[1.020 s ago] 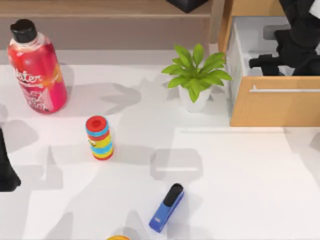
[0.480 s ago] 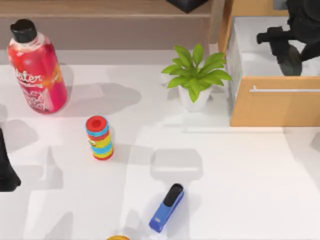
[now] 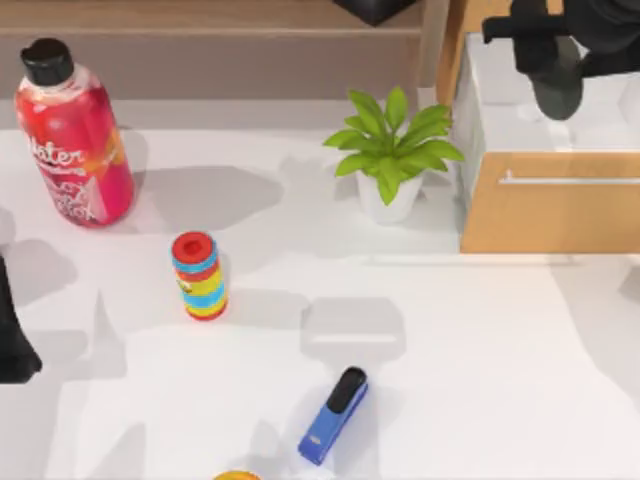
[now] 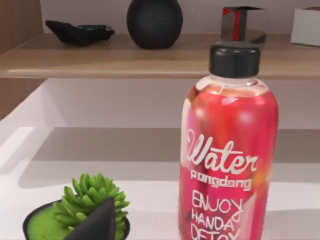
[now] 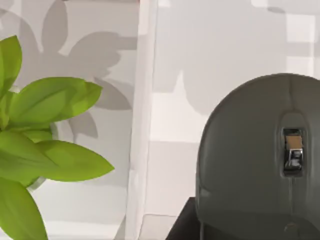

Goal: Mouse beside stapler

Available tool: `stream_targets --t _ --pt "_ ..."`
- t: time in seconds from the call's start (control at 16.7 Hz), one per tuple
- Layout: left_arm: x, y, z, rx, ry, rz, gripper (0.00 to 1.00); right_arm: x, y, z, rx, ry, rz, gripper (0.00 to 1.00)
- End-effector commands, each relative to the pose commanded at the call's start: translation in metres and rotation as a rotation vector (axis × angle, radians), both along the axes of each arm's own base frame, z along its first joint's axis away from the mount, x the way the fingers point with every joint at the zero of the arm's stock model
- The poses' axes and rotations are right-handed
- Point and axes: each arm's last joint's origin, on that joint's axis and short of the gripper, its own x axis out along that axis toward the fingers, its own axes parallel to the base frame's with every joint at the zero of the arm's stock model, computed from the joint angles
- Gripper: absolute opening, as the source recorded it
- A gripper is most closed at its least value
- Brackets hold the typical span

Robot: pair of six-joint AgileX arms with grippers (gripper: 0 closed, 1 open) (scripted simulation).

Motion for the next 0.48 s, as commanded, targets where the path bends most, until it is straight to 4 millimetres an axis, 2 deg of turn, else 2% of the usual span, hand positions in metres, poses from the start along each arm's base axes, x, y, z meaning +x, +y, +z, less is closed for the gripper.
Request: stream_targets --t 0.24,0.48 --pt "0.0 0.0 0.0 0.0 0.0 0.0 1.0 -0.041 0.035 -0.001 0.045 0.004 0.012 0.0" --pt "0.0 0.0 0.0 0.0 0.0 0.0 1.0 -0.083 0.066 -0.025 0.071 0.068 0.019 0.0"
